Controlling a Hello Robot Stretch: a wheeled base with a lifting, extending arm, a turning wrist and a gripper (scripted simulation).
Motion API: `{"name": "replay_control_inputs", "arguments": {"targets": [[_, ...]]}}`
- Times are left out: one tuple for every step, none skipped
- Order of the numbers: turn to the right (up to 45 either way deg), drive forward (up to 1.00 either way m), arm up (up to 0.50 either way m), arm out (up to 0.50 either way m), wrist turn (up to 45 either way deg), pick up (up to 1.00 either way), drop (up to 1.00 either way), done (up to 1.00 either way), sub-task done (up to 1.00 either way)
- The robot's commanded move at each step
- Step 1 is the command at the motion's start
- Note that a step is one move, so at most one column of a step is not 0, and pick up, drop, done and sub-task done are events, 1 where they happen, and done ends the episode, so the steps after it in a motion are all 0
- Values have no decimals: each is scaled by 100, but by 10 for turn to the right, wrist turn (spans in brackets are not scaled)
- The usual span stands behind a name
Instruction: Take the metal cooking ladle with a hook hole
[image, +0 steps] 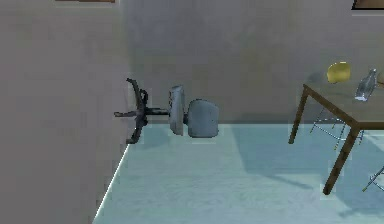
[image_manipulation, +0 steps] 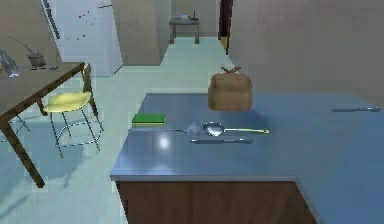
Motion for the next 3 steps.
{"name": "replay_control_inputs", "arguments": {"targets": [[0,0,50,0,0,0,0,0,0],[0,0,38,0,0,0,0,0,0],[0,0,0,34,0,0,0,0,0]]}}
